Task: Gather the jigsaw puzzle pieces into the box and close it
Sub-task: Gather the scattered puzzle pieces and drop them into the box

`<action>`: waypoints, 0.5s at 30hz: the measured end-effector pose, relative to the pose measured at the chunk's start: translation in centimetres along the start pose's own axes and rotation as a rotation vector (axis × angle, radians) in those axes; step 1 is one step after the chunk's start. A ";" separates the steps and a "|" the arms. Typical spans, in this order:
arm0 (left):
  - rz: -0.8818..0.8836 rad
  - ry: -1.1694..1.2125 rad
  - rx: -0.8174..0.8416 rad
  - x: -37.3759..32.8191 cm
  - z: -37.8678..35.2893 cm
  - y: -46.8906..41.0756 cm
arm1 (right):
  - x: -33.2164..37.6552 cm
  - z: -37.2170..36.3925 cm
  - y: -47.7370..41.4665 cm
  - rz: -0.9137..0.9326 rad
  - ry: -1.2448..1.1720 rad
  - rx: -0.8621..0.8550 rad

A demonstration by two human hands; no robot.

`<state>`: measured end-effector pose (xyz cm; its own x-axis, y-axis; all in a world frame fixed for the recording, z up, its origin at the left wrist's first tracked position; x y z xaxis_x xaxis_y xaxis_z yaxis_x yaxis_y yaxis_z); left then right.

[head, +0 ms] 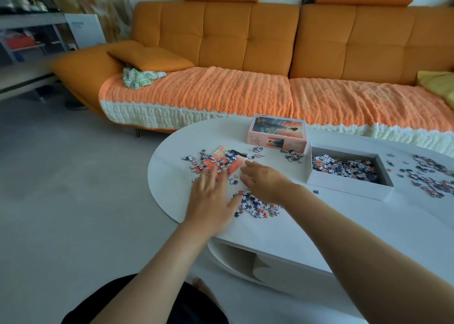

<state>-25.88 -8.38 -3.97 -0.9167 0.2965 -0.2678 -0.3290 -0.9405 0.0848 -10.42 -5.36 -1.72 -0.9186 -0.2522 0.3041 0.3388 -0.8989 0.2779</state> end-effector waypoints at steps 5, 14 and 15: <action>0.067 0.032 0.172 0.6 -0.4 0.5 | -1.2 -0.5 0.7 -0.019 0.018 -0.206; -0.105 0.165 -0.008 -0.4 1.5 0.9 | 2.3 -1.4 -0.5 0.141 0.017 -0.120; -0.053 0.089 0.014 -0.1 1.3 0.9 | 2.3 -1.7 -0.6 0.141 0.037 -0.093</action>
<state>-26.41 -9.04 -2.61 -0.8741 0.3295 -0.3569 -0.3805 -0.9212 0.0816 -13.11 -6.01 -2.70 -0.8706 -0.3899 0.3001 0.4465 -0.8824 0.1487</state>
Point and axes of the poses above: each hand's wrist, its own y-axis away from the middle knuckle, its own z-axis out of the back of the hand, x = y × z, the point moved 4 cm from there along -y, towards the middle knuckle, and after that the axes turned 11 degrees about x, right-handed, at the moved point
